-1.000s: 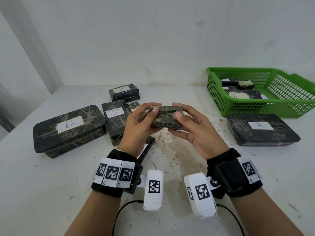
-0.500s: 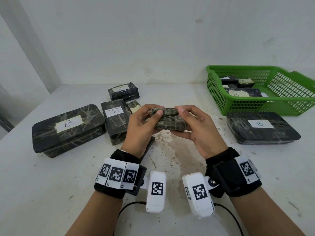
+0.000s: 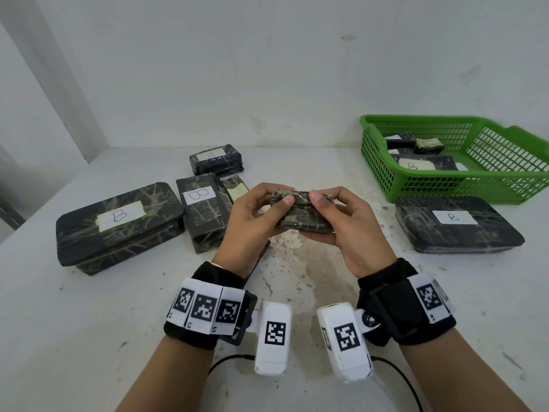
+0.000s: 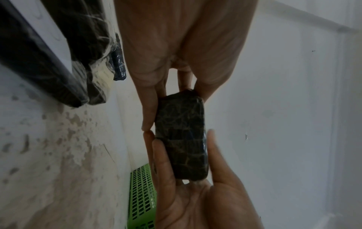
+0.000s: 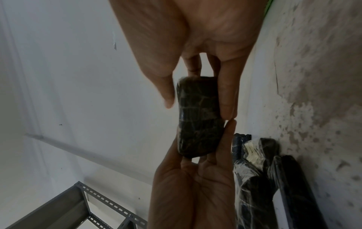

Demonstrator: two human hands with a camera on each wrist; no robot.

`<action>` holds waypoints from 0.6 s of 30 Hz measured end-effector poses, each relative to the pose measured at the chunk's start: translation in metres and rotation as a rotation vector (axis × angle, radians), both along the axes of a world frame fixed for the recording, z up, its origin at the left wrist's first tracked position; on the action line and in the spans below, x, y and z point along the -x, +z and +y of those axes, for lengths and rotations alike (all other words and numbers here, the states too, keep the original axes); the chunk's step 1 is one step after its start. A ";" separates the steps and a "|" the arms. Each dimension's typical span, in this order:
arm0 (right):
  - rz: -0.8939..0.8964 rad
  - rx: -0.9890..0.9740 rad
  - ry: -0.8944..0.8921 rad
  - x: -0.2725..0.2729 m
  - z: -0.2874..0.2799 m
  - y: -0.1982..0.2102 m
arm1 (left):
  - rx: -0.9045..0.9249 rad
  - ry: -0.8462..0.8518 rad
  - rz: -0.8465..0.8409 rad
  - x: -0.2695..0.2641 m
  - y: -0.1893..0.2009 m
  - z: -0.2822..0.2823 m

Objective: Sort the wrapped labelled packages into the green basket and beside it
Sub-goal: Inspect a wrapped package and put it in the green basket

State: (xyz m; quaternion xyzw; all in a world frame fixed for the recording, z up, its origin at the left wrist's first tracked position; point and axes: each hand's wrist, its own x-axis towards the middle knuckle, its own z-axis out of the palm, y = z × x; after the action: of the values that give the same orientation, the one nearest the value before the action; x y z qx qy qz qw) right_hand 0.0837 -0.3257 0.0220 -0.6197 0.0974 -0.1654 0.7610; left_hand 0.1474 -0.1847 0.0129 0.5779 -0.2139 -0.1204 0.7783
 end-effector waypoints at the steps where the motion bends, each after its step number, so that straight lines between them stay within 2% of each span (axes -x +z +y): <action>1: 0.000 -0.003 -0.012 0.000 0.000 -0.001 | -0.003 -0.019 -0.002 0.001 0.001 0.000; 10: 0.018 -0.010 0.026 0.001 0.001 0.002 | -0.014 0.022 -0.017 -0.001 -0.001 0.002; 15: 0.009 -0.013 -0.044 0.002 0.000 0.001 | -0.022 -0.054 -0.007 -0.001 0.000 0.004; 18: 0.018 -0.012 -0.021 0.002 0.001 0.001 | -0.015 -0.027 -0.013 -0.002 0.000 0.004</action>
State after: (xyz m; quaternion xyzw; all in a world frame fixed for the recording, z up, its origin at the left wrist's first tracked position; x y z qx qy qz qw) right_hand 0.0820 -0.3251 0.0235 -0.6154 0.1118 -0.1673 0.7621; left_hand 0.1493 -0.1811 0.0133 0.5815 -0.2256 -0.1288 0.7710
